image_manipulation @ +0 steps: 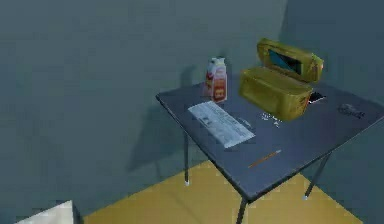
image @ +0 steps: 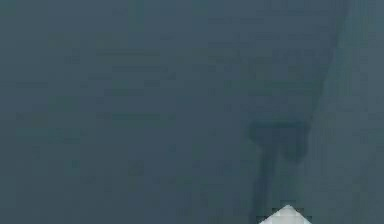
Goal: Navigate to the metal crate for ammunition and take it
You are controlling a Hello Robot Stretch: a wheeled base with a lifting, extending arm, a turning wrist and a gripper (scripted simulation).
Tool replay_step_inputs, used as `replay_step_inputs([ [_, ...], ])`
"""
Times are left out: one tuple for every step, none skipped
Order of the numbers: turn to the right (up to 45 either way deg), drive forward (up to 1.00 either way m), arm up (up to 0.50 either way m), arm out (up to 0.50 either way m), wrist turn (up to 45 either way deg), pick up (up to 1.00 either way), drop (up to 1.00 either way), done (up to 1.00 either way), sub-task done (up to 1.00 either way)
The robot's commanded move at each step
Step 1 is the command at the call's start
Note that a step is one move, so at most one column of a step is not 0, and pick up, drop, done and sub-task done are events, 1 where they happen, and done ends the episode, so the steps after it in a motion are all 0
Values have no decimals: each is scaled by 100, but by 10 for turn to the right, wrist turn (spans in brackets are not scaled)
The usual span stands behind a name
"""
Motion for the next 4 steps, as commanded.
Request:
replay_step_inputs([
  [-450,0,0,0,0,0,0,0,0],
  [0,0,10,0,0,0,0,0,0],
  [0,0,0,40,0,0,0,0,0],
  [0,0,0,0,450,0,0,0,0],
])
